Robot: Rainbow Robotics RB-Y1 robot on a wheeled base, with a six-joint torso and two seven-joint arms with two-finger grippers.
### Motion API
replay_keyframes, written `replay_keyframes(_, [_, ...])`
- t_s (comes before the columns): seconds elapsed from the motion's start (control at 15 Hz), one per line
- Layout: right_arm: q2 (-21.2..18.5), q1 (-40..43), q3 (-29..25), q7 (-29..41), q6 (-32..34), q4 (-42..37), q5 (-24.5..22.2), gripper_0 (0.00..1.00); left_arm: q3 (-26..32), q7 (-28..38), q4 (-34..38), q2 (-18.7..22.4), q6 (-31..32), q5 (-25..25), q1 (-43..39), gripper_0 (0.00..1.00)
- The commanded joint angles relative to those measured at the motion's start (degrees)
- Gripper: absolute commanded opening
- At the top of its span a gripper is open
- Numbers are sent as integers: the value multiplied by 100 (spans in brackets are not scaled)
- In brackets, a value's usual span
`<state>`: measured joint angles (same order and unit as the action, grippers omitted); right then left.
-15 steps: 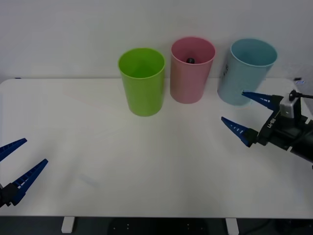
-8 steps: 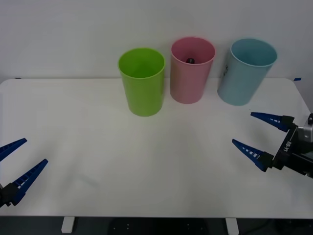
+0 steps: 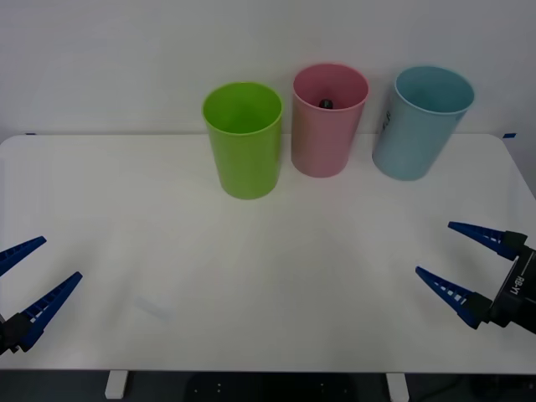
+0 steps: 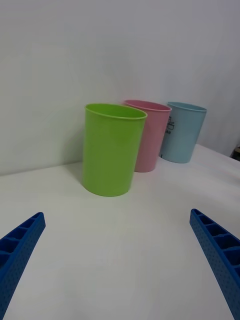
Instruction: Grasp the object on the table and drop it into the matching bin: aluminum can to the light blue bin, PET bottle to the pink bin.
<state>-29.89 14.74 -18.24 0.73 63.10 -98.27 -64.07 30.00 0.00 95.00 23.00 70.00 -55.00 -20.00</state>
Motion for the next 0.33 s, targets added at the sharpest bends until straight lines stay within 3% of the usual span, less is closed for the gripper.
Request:
replay_keyframes(0.07, [0, 117, -31, 41, -8, 1, 44, 100, 0, 0, 0, 0, 0, 0, 0, 100])
replay_keyframes(0.33, [9, 126, -31, 41, -8, 1, 44, 100, 0, 0, 0, 0, 0, 0, 0, 100])
